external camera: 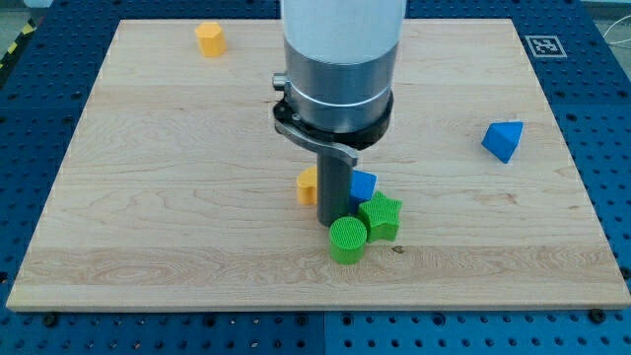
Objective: Push the green circle towards the blue cube
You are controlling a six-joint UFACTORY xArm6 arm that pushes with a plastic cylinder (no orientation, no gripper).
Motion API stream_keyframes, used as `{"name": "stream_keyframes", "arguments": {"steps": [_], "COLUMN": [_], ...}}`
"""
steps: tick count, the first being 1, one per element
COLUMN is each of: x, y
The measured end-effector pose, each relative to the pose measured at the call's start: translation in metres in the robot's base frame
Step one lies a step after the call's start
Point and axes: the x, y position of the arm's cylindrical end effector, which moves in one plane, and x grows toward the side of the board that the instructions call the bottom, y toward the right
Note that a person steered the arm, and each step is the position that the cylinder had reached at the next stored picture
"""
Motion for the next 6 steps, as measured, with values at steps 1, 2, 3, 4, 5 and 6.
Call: {"name": "stream_keyframes", "arguments": {"steps": [1, 2, 3, 4, 5, 6], "x": [0.001, 0.005, 0.009, 0.010, 0.011, 0.008], "y": [-0.012, -0.040, -0.045, -0.048, -0.049, -0.062]}}
